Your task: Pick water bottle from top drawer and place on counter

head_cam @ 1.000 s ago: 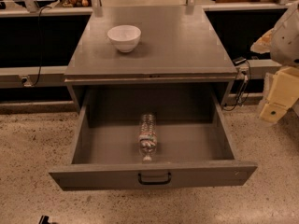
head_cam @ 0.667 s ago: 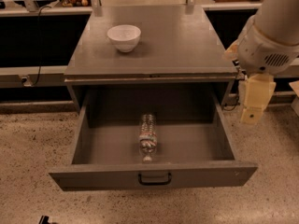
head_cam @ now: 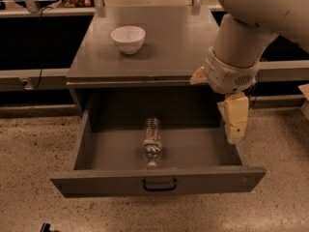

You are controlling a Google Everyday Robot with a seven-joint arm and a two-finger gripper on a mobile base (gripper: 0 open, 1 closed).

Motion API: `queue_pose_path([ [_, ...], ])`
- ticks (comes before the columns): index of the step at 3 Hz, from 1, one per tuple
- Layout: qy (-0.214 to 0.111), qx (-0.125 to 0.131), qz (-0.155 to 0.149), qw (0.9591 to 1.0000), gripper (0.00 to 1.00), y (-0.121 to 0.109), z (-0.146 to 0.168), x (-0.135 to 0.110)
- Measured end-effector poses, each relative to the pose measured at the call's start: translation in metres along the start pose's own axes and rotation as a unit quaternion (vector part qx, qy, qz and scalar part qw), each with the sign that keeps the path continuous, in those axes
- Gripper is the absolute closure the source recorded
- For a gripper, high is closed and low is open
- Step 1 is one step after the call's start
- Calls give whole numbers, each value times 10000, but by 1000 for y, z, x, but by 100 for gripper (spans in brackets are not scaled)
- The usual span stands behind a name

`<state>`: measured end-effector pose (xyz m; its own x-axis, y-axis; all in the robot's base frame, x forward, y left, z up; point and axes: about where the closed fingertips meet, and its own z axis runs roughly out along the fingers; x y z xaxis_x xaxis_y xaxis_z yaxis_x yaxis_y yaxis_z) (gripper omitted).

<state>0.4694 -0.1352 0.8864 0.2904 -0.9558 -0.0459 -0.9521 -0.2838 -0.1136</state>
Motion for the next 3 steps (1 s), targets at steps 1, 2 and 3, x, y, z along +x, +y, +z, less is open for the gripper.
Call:
queue_pose_path([
  [1, 0, 3, 1, 10000, 0, 0, 0, 0],
  [2, 155, -48, -507, 9986, 0, -14, 11, -6],
  [3, 150, -38, -1626, 9866, 0, -50, 55, -20],
])
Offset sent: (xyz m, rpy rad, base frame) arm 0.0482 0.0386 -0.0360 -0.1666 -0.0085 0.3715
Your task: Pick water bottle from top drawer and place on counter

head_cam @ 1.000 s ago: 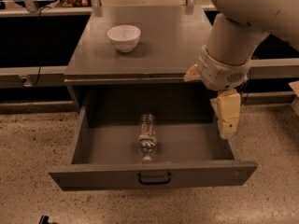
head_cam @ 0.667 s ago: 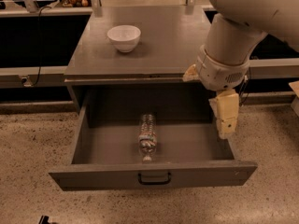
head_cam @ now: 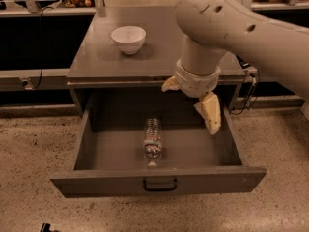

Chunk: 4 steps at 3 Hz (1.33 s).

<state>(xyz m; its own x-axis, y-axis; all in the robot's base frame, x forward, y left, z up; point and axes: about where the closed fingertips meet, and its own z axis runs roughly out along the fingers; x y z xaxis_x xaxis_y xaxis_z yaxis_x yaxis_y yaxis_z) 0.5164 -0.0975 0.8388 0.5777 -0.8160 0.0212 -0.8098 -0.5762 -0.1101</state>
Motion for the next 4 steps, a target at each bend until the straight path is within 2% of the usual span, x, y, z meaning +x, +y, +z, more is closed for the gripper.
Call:
queue_pose_path([
  [1, -9, 19, -470, 9989, 0, -3, 5, 1],
  [2, -64, 31, -492, 9988, 0, -5, 8, 4],
  [3, -322, 94, -877, 9956, 0, -27, 53, 6],
  [4, -514, 137, -1320, 9898, 0, -51, 112, 1],
])
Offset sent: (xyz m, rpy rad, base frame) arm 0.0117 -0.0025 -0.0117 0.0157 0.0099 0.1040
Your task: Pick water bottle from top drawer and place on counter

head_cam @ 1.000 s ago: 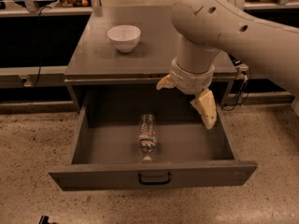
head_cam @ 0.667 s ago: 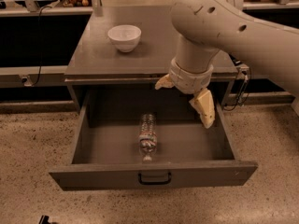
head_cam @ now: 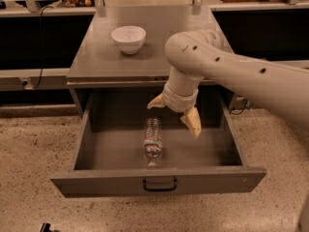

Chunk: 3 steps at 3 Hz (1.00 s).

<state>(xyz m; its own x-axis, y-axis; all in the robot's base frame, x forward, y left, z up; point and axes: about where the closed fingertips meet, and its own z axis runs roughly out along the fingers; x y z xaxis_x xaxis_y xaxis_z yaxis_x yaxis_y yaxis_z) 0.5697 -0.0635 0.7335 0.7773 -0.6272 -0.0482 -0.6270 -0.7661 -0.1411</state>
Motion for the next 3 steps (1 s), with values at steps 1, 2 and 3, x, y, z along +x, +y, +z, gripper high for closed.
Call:
queue_pose_path([
  [1, -116, -29, -493, 9987, 0, -21, 54, -3],
  [2, -186, 22, -893, 9958, 0, -32, 83, -13],
  [3, -227, -56, -1325, 9909, 0, -42, 113, -28],
])
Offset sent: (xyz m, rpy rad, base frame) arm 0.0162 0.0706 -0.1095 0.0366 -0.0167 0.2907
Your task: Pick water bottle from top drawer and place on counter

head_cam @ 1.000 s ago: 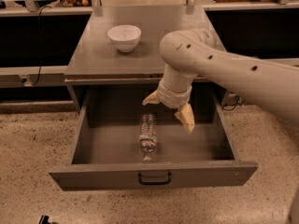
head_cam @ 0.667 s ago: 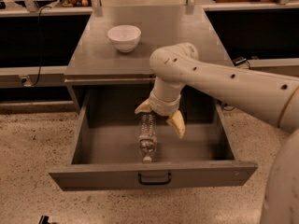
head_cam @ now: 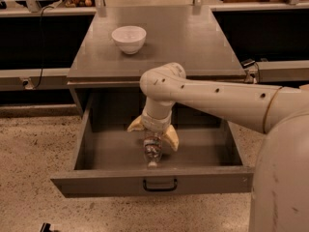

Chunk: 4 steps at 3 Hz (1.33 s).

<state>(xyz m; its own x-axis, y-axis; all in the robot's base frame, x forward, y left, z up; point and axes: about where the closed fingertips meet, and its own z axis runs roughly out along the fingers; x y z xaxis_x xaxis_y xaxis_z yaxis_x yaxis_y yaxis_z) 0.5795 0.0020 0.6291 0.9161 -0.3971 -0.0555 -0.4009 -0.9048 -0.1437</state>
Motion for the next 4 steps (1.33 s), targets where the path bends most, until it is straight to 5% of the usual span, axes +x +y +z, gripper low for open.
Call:
queue_pose_path([
  [2, 58, -65, -395, 9992, 43, -10, 22, -9],
  [3, 143, 97, -362, 9992, 64, -11, 6, -9],
  [4, 161, 543, -148, 9983, 89, -7, -39, -4],
])
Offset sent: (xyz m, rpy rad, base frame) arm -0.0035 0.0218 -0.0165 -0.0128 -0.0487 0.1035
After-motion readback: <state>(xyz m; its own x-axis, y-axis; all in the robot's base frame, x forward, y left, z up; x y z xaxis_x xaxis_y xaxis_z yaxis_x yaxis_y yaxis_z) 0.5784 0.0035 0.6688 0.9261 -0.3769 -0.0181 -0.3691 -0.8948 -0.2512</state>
